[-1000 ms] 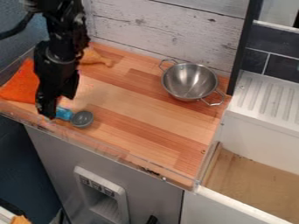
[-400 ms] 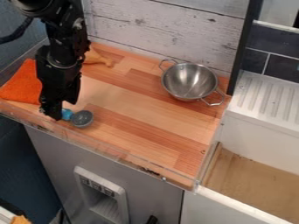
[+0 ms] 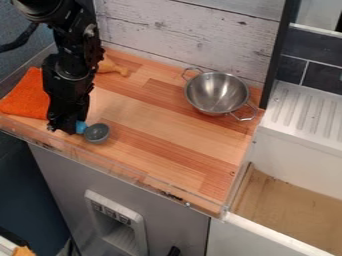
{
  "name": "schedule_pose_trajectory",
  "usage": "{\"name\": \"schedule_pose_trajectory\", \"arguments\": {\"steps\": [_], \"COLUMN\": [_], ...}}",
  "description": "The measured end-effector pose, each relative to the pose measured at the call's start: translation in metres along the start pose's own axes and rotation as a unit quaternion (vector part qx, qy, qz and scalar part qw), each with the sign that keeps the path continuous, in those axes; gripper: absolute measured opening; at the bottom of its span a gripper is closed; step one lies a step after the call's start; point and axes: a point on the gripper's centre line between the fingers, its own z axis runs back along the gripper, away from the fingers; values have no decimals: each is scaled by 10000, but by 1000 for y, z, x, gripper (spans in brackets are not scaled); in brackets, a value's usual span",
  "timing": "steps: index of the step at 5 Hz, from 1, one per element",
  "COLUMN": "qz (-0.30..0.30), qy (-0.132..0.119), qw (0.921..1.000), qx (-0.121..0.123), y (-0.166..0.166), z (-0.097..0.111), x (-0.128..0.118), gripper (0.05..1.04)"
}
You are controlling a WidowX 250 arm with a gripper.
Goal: Move the blue spoon to the bottom right side of the table
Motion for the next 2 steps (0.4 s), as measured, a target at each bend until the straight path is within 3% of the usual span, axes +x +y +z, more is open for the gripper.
{"name": "schedule_pose_trajectory", "arguments": {"steps": [2], "qz": [63], "qy": [77], "qw": [9999], "qx": [-96], "y": [0], "z": [10], "x": [-1], "gripper": [363]}}
